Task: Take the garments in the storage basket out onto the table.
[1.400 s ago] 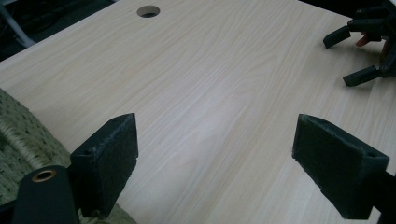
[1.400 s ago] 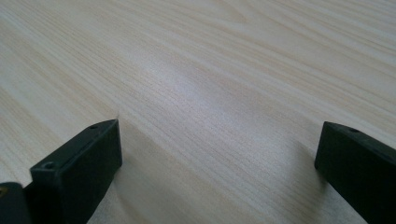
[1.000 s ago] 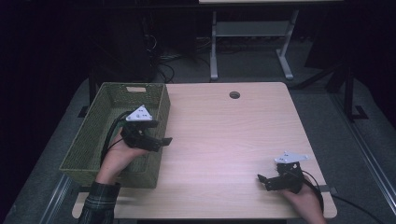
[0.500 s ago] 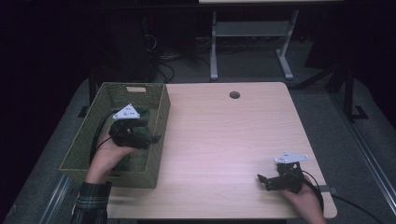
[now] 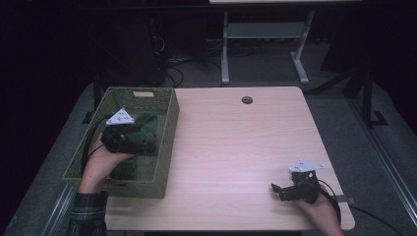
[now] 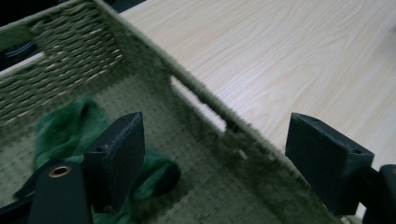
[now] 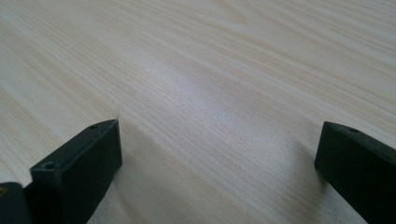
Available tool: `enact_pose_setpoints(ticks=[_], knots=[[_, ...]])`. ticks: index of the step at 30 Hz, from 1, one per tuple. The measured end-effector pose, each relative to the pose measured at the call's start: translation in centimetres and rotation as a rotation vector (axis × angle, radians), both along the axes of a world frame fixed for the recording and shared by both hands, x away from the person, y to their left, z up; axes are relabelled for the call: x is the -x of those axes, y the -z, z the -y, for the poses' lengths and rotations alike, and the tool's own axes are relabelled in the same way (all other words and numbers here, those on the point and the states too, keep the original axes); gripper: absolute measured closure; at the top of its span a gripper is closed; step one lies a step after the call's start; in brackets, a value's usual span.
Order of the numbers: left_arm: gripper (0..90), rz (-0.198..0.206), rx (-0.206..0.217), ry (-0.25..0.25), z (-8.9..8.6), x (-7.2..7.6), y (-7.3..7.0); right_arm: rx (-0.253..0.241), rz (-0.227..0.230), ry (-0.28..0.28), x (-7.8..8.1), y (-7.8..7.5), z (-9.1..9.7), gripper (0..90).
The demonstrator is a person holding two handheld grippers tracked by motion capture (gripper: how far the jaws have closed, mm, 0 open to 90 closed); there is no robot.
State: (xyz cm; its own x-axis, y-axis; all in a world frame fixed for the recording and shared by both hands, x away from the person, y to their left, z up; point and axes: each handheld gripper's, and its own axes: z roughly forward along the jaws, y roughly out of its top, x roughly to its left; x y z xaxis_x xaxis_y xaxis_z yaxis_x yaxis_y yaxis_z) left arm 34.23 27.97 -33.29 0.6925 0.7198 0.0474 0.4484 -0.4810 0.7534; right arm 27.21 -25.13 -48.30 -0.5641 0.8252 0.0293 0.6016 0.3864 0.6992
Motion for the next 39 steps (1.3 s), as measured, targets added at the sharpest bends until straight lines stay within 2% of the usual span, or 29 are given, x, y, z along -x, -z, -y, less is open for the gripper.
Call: enact_pose_setpoints(ticks=[6, 7, 12, 15, 21, 24, 28, 34, 39], knots=[[21.8, -0.002, -0.022, -0.045, -1.2, -0.1, 0.1, -0.001, -0.001, 0.001, 0.0, 0.0, 0.0, 0.3], [22.0, -0.007, -0.042, -0.062, -1.7, -0.2, 0.2, -0.001, 0.0, 0.002, 0.0, 0.0, 0.0, 0.3], [22.9, -0.01, -0.071, -0.1, -2.7, -0.4, 0.6, -0.001, -0.001, 0.001, 0.0, 0.0, 0.0, 0.3], [23.6, -0.01, -0.066, -0.108, -3.1, -0.6, 0.7, -0.001, 0.0, 0.001, 0.0, 0.0, 0.0, 0.3], [25.6, -0.019, -0.083, -0.127, -4.2, -1.4, 1.0, -0.001, -0.001, 0.001, 0.0, 0.0, 0.0, 0.3], [30.1, -0.021, -0.084, -0.126, -4.7, -1.7, 1.1, -0.001, -0.001, 0.002, 0.0, 0.0, 0.0, 0.3], [33.9, -0.04, -0.083, -0.135, -5.5, -2.6, 1.7, -0.002, -0.001, 0.004, 0.0, 0.0, -0.1, 0.3], [37.1, -0.066, -0.117, -0.137, -6.0, -3.4, 2.8, -0.002, 0.0, 0.003, 0.0, 0.0, -0.1, 0.3], [37.8, -0.11, -0.143, -0.148, -6.5, -4.1, 4.3, -0.002, 0.0, 0.003, 0.0, 0.0, -0.1, 0.3]])
